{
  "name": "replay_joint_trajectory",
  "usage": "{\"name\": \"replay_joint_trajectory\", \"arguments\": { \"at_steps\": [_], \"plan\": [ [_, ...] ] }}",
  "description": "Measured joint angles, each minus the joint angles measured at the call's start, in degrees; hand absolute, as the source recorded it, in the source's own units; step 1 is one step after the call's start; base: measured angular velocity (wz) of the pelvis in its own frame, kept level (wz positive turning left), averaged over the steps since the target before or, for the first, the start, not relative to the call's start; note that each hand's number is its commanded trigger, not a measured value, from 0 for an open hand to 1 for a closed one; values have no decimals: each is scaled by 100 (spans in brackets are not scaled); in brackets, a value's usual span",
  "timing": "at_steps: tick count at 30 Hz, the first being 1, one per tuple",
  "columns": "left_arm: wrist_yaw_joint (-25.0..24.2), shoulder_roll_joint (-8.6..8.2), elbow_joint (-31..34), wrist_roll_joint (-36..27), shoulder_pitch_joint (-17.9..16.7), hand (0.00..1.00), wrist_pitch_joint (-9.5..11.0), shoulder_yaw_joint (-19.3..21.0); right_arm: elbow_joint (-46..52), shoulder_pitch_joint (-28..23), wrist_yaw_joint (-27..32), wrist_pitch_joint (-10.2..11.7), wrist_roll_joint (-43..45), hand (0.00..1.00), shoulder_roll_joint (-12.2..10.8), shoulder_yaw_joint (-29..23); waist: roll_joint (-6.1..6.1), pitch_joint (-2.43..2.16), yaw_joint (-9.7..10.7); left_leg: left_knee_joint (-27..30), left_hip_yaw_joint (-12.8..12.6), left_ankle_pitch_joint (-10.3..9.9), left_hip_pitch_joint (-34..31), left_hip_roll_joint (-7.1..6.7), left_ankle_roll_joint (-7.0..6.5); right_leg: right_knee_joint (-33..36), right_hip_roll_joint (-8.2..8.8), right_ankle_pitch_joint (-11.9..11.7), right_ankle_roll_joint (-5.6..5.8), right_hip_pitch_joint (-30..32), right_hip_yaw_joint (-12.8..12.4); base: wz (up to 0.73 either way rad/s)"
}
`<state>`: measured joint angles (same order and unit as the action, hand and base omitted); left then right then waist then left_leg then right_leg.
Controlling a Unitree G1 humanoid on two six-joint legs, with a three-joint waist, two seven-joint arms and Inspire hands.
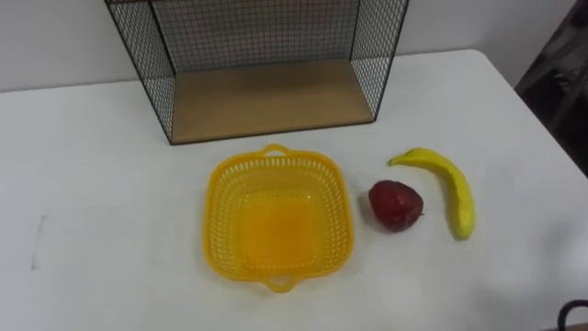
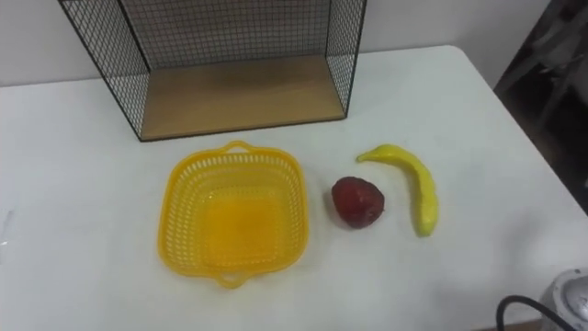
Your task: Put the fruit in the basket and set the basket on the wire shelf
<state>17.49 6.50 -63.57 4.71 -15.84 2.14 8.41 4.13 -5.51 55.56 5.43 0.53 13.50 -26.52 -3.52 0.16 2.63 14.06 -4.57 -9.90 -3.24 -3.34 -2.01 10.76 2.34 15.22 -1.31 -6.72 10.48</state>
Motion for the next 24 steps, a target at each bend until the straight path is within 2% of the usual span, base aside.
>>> {"name": "replay_joint_trajectory", "arguments": {
  "at_steps": [6, 9, 12, 15, 17, 18, 21, 24],
  "plan": [
    [-26, 3, -95, 130, -53, 0, -97, -98, 606, 14, -897, -14, -12, 0, 144, 755, -52, 1, -140, -38, 2, 34, -2, -7, -41, 10, 20, -7, 9, 9, 35, 2],
    [-105, -3, -63, 258, -13, 0, -164, -190, 607, 221, -1429, -67, -82, 0, 178, 1042, -121, 6, -202, -49, 4, 57, -15, -7, -53, 24, 40, -8, 11, 27, 70, 3],
    [-286, 9, 10, 479, 20, 0, -179, -191, 597, 350, -2037, -79, -160, 0, 360, 1303, -154, 11, -311, -40, 1, 57, -18, -6, -56, 43, 43, -28, 43, 26, 70, 0],
    [-484, 42, 14, 505, 60, 0, -180, -197, 558, 583, -2613, -122, -276, 0, 398, 1536, -184, 38, -334, -35, 12, 67, -17, -18, -72, 22, 42, -58, 74, -24, 83, 4],
    [-588, 94, 3, 504, 63, 0, -224, -357, 392, 677, -2913, -120, -299, 0, 422, 1814, -159, 55, -404, -19, 15, 60, -5, -18, -87, -12, 44, -88, 101, -24, 75, 0],
    [-587, 105, 4, 505, 71, 0, -234, -408, 335, 677, -2995, -121, -299, 0, 429, 1892, -167, 47, -434, -20, 15, 55, -3, -5, -94, -13, 48, -88, 101, -20, 72, 0],
    [-588, 107, 4, 508, 117, 0, -266, -440, 151, 679, -3429, -149, -300, 0, 430, 2197, -95, 56, -487, -29, 55, 60, -12, -8, -120, -14, 58, -114, 132, -8, 77, 0],
    [-588, 112, -19, 512, 100, 0, -379, -447, 132, 679, -3789, -185, -300, 0, 430, 2373, 20, 18, -507, -47, 59, 74, -28, -30, -144, -14, 74, -121, 137, 15, 84, 0]
  ]
}}
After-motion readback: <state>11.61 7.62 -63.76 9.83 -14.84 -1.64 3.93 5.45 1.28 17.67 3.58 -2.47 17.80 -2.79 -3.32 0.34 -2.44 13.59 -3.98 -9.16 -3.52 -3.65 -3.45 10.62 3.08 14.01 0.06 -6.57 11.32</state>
